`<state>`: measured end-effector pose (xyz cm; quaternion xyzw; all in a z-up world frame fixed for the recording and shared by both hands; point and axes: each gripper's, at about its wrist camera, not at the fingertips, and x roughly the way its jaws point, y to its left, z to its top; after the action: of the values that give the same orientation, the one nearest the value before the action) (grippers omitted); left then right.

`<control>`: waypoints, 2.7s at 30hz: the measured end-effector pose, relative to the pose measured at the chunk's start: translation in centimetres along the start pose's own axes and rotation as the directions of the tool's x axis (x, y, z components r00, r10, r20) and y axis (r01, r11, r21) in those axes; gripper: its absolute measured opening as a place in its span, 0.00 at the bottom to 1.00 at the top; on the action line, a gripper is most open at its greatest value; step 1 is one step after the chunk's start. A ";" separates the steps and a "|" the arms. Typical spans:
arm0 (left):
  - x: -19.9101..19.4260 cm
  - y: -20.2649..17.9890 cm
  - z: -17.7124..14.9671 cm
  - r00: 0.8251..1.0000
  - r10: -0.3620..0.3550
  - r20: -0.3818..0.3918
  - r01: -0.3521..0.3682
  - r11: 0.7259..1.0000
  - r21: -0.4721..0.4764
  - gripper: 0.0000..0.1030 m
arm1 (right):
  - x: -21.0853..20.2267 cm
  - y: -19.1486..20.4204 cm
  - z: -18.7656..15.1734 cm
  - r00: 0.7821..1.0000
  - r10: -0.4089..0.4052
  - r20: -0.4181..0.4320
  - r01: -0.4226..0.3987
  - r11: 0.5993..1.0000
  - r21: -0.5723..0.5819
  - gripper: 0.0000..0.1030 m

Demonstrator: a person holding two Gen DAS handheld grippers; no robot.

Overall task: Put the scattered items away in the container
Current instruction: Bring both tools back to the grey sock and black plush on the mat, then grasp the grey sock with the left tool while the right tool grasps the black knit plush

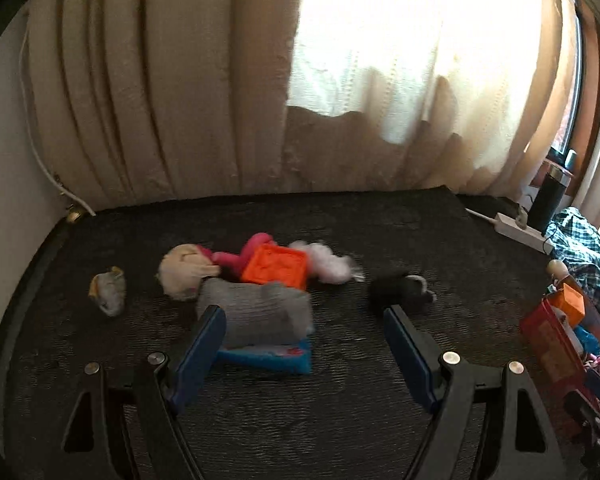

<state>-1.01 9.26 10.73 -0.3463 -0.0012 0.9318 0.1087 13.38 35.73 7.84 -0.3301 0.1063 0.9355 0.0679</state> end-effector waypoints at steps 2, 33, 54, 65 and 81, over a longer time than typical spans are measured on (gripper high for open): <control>0.1 1.0 0.0 1.000 0.005 -0.002 -0.005 1.000 -0.010 0.80 | 0.8 1.0 0.1 1.000 0.011 -0.019 -0.011 1.000 -0.009 0.79; 3.5 9.1 -1.3 0.997 -0.072 -0.024 0.065 0.968 -0.244 0.89 | 12.0 6.2 4.0 0.993 0.057 -0.104 -0.058 0.998 -0.013 0.79; 6.9 5.1 -0.9 1.000 -0.006 -0.022 0.004 0.995 -0.101 0.88 | 12.0 6.9 3.5 0.991 0.074 -0.108 -0.079 0.996 -0.041 0.79; 4.5 5.8 -1.3 1.000 0.003 -0.030 -0.006 0.996 -0.094 0.63 | 12.2 7.4 3.3 0.992 0.084 -0.098 -0.092 0.993 -0.077 0.79; 0.5 5.4 -1.0 0.999 -0.041 0.019 0.042 0.994 -0.097 0.63 | 14.4 10.1 5.5 0.982 0.099 -0.161 -0.124 0.980 -0.157 0.79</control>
<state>-1.86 4.07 9.25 -0.3432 -0.0547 0.9311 0.1110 -3.07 28.11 4.43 -0.3984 0.0512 0.9155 -0.0209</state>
